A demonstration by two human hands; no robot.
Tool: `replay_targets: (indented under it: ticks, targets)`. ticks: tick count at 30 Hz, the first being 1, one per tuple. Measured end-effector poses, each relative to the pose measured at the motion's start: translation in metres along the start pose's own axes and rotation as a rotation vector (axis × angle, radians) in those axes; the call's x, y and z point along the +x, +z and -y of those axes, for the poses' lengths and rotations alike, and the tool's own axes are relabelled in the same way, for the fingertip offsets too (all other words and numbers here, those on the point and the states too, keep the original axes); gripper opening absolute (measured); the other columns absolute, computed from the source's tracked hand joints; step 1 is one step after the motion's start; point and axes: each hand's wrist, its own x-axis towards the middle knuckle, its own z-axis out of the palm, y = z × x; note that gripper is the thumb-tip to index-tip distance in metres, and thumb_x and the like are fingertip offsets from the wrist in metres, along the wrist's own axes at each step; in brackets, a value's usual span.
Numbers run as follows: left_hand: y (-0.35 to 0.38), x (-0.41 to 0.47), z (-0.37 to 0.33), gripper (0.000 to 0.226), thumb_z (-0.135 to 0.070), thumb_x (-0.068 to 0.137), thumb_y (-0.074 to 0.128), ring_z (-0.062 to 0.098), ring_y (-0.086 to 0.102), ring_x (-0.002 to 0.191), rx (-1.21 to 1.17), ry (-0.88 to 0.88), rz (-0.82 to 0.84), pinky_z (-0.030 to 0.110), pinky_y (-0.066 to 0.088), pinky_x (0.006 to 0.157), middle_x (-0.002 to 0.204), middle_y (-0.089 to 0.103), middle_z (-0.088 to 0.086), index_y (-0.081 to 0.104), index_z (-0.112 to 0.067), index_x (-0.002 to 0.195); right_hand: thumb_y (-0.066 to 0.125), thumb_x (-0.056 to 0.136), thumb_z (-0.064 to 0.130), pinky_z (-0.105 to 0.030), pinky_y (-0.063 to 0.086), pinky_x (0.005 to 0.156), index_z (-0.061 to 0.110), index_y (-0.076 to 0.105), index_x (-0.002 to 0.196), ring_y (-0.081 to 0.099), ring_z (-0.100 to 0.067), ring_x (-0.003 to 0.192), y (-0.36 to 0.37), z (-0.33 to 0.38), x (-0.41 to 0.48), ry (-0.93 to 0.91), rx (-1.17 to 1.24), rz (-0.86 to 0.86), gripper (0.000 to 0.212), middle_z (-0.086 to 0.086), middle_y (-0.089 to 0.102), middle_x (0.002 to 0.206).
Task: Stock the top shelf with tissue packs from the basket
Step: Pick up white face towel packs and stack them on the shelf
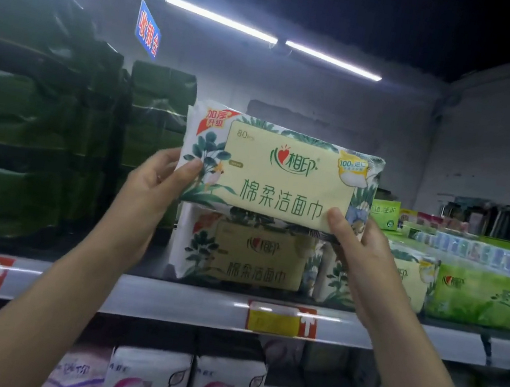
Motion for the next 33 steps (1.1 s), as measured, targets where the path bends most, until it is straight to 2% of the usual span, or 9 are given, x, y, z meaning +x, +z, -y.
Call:
replay_targets:
  ticks: [4, 6, 10, 14, 20, 23, 26, 29, 33]
  targets:
    - [0.004, 0.015, 0.007, 0.045, -0.047, 0.077, 0.056, 0.011, 0.071, 0.093, 0.015, -0.011, 0.023, 0.029, 0.056, 0.077, 0.103, 0.074, -0.006, 0.059, -0.023, 0.116, 0.063, 0.06, 0.074, -0.041, 0.044, 0.102, 0.037, 0.057, 0.118, 0.058, -0.007, 0.114, -0.007, -0.003, 0.028, 0.01, -0.099, 0.063, 0.07, 0.017, 0.065, 0.118]
    - [0.006, 0.021, 0.013, 0.04, -0.042, 0.082, 0.056, 0.012, 0.071, 0.093, 0.009, -0.03, 0.042, 0.022, 0.057, 0.068, 0.104, 0.074, -0.006, 0.057, -0.024, 0.119, 0.064, 0.062, 0.071, -0.041, 0.046, 0.1, 0.035, 0.059, 0.116, 0.06, -0.007, 0.11, -0.012, -0.005, 0.041, 0.013, -0.158, 0.112, 0.066, 0.017, 0.067, 0.115]
    - [0.01, 0.026, 0.031, 0.034, -0.035, 0.091, 0.054, 0.015, 0.073, 0.09, 0.011, -0.085, 0.032, 0.022, 0.057, 0.062, 0.104, 0.074, -0.003, 0.054, -0.024, 0.123, 0.06, 0.07, 0.061, -0.024, 0.048, 0.068, 0.032, 0.059, 0.102, 0.067, -0.011, 0.089, -0.017, -0.009, 0.058, 0.013, -0.294, 0.191, 0.043, 0.01, 0.07, 0.102]
    - [0.013, 0.027, 0.044, 0.031, -0.035, 0.094, 0.05, 0.022, 0.074, 0.086, -0.016, -0.146, 0.017, 0.027, 0.058, 0.06, 0.102, 0.075, 0.0, 0.053, -0.024, 0.123, 0.062, 0.086, 0.043, -0.008, 0.042, 0.049, 0.032, 0.057, 0.093, 0.063, 0.008, 0.065, -0.019, -0.017, 0.066, -0.011, -0.305, 0.202, 0.015, 0.015, 0.067, 0.089]
    - [0.013, 0.034, 0.053, 0.036, -0.038, 0.092, 0.052, 0.021, 0.074, 0.08, -0.006, -0.155, -0.01, 0.027, 0.058, 0.056, 0.099, 0.075, -0.001, 0.051, -0.026, 0.126, 0.061, 0.089, 0.036, -0.003, 0.037, 0.046, 0.031, 0.054, 0.084, 0.057, 0.014, 0.054, -0.018, -0.023, 0.072, 0.008, -0.31, 0.232, 0.01, 0.018, 0.062, 0.073]
    - [0.014, 0.037, 0.056, 0.039, -0.04, 0.088, 0.053, 0.019, 0.074, 0.076, 0.009, -0.16, -0.018, 0.025, 0.057, 0.053, 0.095, 0.075, -0.004, 0.049, -0.03, 0.125, 0.059, 0.09, 0.037, -0.003, 0.037, 0.047, 0.032, 0.054, 0.083, 0.055, 0.016, 0.056, -0.016, -0.022, 0.074, 0.014, -0.36, 0.237, 0.01, 0.02, 0.059, 0.076]
    - [0.014, 0.039, 0.058, 0.043, -0.041, 0.086, 0.055, 0.018, 0.074, 0.074, 0.018, -0.17, -0.034, 0.025, 0.057, 0.052, 0.092, 0.075, -0.005, 0.044, -0.034, 0.127, 0.059, 0.089, 0.042, -0.015, 0.037, 0.056, 0.03, 0.055, 0.083, 0.054, 0.006, 0.068, -0.013, -0.025, 0.076, 0.004, -0.428, 0.185, 0.014, 0.02, 0.057, 0.079]
    - [0.014, 0.04, 0.059, 0.048, -0.044, 0.084, 0.055, 0.02, 0.074, 0.074, 0.021, -0.187, -0.053, 0.027, 0.057, 0.052, 0.093, 0.075, -0.004, 0.043, -0.035, 0.13, 0.06, 0.088, 0.045, -0.023, 0.032, 0.056, 0.013, 0.053, 0.084, 0.045, -0.007, 0.063, -0.01, -0.03, 0.077, 0.001, -0.462, 0.13, 0.033, 0.007, 0.048, 0.071]
    - [0.014, 0.04, 0.062, 0.053, -0.048, 0.085, 0.052, 0.017, 0.074, 0.071, 0.057, -0.182, -0.076, 0.024, 0.055, 0.049, 0.089, 0.076, -0.007, 0.044, -0.029, 0.134, 0.06, 0.087, 0.046, -0.016, 0.033, 0.053, 0.02, 0.054, 0.093, 0.048, 0.001, 0.067, -0.008, -0.034, 0.078, -0.022, -0.455, 0.103, 0.028, 0.014, 0.053, 0.077]
